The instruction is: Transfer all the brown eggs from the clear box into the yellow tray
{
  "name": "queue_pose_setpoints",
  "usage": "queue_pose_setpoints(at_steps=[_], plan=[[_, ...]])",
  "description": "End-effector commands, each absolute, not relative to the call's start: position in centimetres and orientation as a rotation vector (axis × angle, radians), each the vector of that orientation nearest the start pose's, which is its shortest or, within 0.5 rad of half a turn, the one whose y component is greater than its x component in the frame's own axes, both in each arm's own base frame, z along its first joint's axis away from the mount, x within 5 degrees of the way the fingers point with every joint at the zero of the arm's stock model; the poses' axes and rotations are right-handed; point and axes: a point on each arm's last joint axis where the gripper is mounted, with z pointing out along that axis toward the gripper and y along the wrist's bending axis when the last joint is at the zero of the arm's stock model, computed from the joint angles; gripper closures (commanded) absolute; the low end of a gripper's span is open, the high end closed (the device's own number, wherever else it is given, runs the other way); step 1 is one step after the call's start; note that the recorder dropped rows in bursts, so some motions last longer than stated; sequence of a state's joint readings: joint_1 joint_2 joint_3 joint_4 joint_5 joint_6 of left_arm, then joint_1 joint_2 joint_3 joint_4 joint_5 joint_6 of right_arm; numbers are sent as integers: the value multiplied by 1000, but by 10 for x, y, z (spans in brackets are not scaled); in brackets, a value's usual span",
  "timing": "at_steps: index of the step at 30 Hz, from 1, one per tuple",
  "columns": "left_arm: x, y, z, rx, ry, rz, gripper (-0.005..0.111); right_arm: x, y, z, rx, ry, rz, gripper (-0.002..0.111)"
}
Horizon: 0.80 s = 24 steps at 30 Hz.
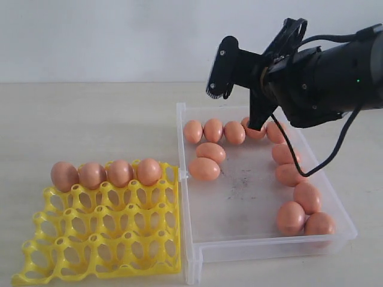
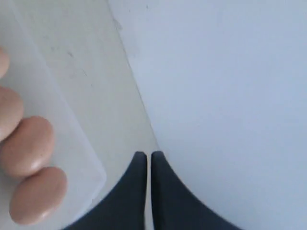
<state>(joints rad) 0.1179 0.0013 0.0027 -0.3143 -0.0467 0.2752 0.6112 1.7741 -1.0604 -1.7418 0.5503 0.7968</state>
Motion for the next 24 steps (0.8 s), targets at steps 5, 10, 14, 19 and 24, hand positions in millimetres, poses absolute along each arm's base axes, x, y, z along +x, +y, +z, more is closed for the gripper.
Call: queue_pose_setpoints(at_steps=[5, 10, 14, 19, 24], plan=[[55, 8, 218, -126, 1429, 75, 103, 303, 186, 186, -1751, 1956, -463, 108], [55, 8, 218, -126, 1429, 75, 103, 278, 187, 196, -1950, 2322, -142, 108], [55, 8, 218, -126, 1429, 75, 103, 263, 214, 219, -1888, 2383, 389, 108], [55, 8, 218, -126, 1429, 75, 103, 276, 225, 222, -1691, 2300, 403, 108], [55, 8, 218, -126, 1429, 75, 103, 297, 234, 230, -1521, 2114, 290, 108]])
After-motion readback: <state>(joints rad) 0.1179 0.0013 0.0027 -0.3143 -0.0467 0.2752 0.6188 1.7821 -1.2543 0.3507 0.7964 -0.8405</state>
